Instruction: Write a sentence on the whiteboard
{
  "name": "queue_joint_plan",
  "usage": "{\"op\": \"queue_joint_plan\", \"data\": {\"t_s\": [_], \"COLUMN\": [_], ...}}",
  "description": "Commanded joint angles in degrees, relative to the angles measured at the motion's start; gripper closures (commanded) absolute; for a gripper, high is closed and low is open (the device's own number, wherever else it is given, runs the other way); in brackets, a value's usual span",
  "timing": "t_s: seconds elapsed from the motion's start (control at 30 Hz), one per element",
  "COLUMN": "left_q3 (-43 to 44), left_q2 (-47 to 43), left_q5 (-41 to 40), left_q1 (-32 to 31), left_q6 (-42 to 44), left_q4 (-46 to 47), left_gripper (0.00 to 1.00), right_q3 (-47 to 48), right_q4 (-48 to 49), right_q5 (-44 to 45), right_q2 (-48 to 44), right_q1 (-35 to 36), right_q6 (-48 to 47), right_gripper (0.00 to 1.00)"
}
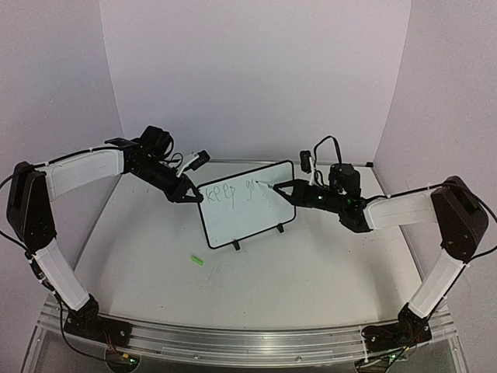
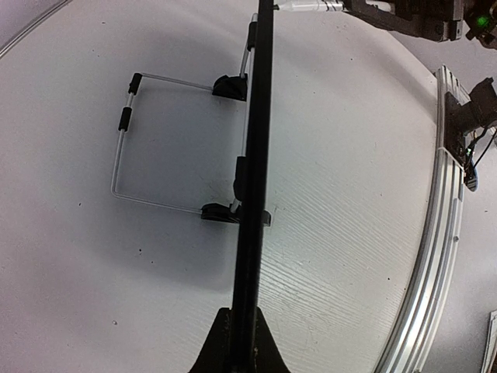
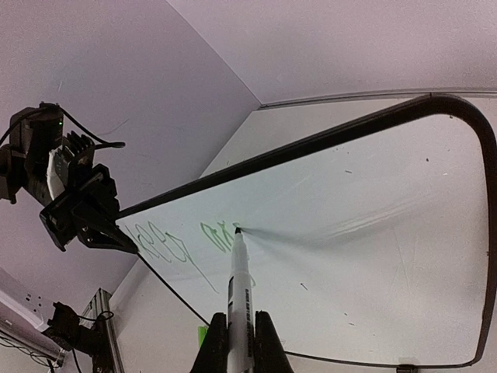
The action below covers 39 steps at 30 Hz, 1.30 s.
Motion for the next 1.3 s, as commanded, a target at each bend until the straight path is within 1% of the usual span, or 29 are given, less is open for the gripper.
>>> {"op": "queue_joint_plan", "data": {"t_s": [0.0,0.27,0.47,0.6,0.87,1.27], "left_q3": [0.62,0.67,0.67,0.76,0.76,0.76], "left_q2": [1.51,1.63,1.69,1.78,1.86,1.86], "left_q5": [-4.44,-4.43,-4.35,-4.23,-4.35,-4.29], "left_q1": [0.03,0.02,0.06,0.05,0.05,0.03], "left_q6": [2.43,2.45,2.44,2.34,2.36,2.37], "left_q4": [-1.63,-1.65,-1.63,-1.6,-1.74,-1.71], "left_gripper": [1.0,1.0,1.0,1.0,1.0,1.0], "right_q3": [-1.73,-1.97,-2.37,-1.05,2.71,4.37], "right_q4": [0.65,0.67,0.22,-1.68,-3.48,-3.69], "right_q5": [2.18,1.21,-1.41,-1.86,-1.85,-1.95], "right_q2": [0.04,-0.84,-4.79,-6.27,-3.65,-1.38], "right_q1": [-0.27,-0.27,-0.27,-0.23,-0.21,-0.22], "right_q6": [-0.08,-0.16,-0.26,-1.15,-2.54,-2.65], "right_gripper": [1.0,1.0,1.0,1.0,1.0,1.0]}}
